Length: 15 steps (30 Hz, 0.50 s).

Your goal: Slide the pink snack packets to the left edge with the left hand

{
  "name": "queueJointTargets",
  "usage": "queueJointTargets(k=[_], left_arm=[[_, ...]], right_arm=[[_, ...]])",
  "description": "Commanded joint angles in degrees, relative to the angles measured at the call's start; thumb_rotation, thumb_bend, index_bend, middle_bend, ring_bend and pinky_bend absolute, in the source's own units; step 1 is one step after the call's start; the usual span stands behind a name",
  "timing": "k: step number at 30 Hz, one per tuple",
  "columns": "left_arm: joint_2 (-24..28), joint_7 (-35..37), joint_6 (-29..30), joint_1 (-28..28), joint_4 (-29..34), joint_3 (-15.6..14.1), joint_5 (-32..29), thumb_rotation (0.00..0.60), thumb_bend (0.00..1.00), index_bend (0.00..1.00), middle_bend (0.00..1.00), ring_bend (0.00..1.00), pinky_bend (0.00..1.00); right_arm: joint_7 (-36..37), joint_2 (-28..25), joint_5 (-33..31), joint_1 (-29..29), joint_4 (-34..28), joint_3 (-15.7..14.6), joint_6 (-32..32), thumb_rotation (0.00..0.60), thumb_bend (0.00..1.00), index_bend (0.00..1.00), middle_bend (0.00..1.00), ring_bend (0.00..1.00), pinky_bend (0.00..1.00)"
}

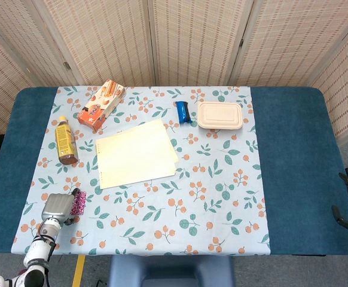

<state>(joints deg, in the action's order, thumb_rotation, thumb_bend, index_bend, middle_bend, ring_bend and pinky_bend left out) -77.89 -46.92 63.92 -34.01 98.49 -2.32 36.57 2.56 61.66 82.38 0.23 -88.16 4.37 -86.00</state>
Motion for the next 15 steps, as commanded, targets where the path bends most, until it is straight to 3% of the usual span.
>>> queueJointTargets(k=[1,15], left_arm=[[-0.3,0.35,0.17,0.03,-0.45,0.04,0.13,0.6,0.29,0.14,0.99,0.89,0.91],[-1.77,1.46,0.58,0.04,-2.68,0.17,1.26,0.6,0.29,0.19,0.99,0.89,0.91]], right_arm=[[-0.01,0.05,0.03,0.02,0.04,0.01,0.01,0.6,0.39,0.1,0.1,0.14,0.0],[0.05,0.14,0.0,0.04,0.14,0.08,0.1,0.6,0.39,0.1,0.1,0.13,0.0]])
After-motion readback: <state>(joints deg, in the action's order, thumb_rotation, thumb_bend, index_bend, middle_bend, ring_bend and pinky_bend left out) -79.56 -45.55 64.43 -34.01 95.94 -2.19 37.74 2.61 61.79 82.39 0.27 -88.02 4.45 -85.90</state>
